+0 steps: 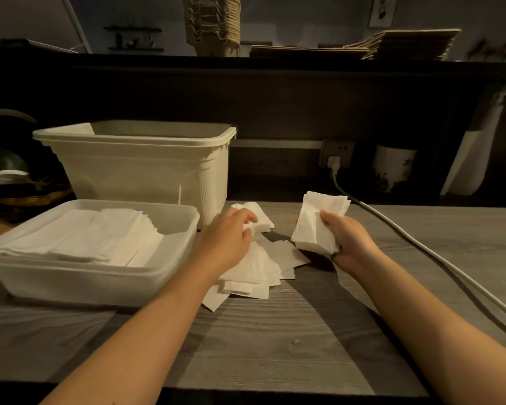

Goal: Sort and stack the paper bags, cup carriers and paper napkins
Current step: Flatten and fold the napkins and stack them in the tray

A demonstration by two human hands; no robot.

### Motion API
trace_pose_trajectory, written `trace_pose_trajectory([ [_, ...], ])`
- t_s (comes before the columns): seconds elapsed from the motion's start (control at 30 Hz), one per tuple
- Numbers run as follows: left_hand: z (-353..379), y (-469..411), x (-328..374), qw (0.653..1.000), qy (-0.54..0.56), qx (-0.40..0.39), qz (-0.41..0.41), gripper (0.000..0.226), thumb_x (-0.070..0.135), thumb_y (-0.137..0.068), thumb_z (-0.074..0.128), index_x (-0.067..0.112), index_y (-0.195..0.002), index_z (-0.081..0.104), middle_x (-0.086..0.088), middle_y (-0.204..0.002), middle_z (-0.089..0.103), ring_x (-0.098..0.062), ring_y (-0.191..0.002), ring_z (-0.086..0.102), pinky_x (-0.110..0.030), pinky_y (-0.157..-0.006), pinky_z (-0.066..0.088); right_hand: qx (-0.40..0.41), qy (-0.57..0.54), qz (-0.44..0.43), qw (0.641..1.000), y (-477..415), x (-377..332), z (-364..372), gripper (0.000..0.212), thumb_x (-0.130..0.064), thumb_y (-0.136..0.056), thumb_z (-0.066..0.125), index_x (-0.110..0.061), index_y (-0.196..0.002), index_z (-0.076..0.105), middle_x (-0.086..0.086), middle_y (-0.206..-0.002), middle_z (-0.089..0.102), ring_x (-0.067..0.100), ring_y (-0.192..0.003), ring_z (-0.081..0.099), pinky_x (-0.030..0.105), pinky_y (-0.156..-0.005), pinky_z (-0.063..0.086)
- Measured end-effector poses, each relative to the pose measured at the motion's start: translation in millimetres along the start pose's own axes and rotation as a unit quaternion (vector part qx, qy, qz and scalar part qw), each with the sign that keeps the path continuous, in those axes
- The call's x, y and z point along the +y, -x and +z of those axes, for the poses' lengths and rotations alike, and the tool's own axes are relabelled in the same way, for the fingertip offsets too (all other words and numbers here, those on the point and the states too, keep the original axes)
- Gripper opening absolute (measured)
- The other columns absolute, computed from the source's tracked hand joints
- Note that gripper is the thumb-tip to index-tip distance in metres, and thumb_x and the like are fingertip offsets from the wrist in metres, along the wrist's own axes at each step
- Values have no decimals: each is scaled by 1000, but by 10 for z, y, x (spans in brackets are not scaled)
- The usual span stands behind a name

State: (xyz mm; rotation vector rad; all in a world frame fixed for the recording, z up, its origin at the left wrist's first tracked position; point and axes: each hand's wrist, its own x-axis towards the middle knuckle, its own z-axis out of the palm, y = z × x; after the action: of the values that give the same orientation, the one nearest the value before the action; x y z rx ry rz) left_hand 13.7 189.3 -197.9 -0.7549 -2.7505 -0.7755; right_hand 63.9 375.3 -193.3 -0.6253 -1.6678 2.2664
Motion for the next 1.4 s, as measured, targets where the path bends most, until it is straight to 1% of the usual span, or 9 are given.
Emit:
trace_pose_trajectory([
  [0.2,-21,54,-5,980,-158,-81,-93,47,39,-97,41,21,-140,32,-10,-136,44,-29,-124,40,-35,-99,33,5,-1,-6,1000,-14,-3,-13,44,-20,-96,49,-8,-137,36,12,-112,53,29,-102,55,43,-86,48],
  [0.5,-55,63,21,997,-44,5,-61,38,26,-93,56,26,-130,47,-2,-129,52,-21,-113,51,-31,-88,42,-3,-5,-9,1000,2,-4,-9,41,-19,-96,49,-9,-135,38,8,-102,56,27,-99,56,43,-82,48],
  [0.67,-107,25,111,980,186,62,-18,20,22,-90,60,34,-106,59,5,-111,60,-9,-96,57,-26,-80,49,-8,-8,-9,1000,17,-17,-4,33,-19,-96,49,-10,-127,41,8,-98,57,27,-96,57,43,-82,48],
  [0.77,-175,35,213,914,405,21,1,20,20,-89,61,38,-97,60,6,-106,62,-11,-100,59,-31,-80,54,-22,-15,-1,1000,58,-20,14,21,-19,-97,48,-11,-116,44,9,-96,58,25,-88,59,41,-76,50],
  [0.87,-194,46,257,866,500,20,-9,19,11,-90,58,30,-90,61,6,-90,63,-19,-98,59,-38,-80,54,-60,-8,23,998,108,15,51,18,-18,-96,49,-8,-111,48,11,-97,61,25,-86,61,38,-66,50],
  [1.0,-133,57,274,920,386,66,17,40,1,-93,46,30,-70,61,19,-78,59,-7,-85,54,-26,-79,48,-160,39,51,985,214,102,178,14,-18,-94,52,-7,-100,58,8,-81,68,18,-67,67,32,-55,55],
  [1.07,-93,73,294,944,322,64,37,39,5,-95,45,35,-77,63,21,-93,58,2,-91,52,-12,-78,43,-204,40,59,976,255,130,237,17,-21,-93,53,-7,-97,61,5,-74,71,16,-64,68,29,-57,57],
  [1.23,14,45,266,954,286,64,67,30,10,-94,52,26,-117,62,18,-115,50,2,-101,50,-3,-79,43,-265,-43,88,959,254,123,257,31,-31,-96,45,-11,-111,63,12,-105,70,26,-93,69,40,-80,56],
  [1.4,48,52,226,970,202,96,90,39,10,-88,62,24,-125,58,19,-112,48,3,-90,46,3,-75,35,-257,-89,81,959,198,158,207,61,-59,-95,25,-15,-119,59,13,-114,68,27,-100,67,40,-77,56],
])
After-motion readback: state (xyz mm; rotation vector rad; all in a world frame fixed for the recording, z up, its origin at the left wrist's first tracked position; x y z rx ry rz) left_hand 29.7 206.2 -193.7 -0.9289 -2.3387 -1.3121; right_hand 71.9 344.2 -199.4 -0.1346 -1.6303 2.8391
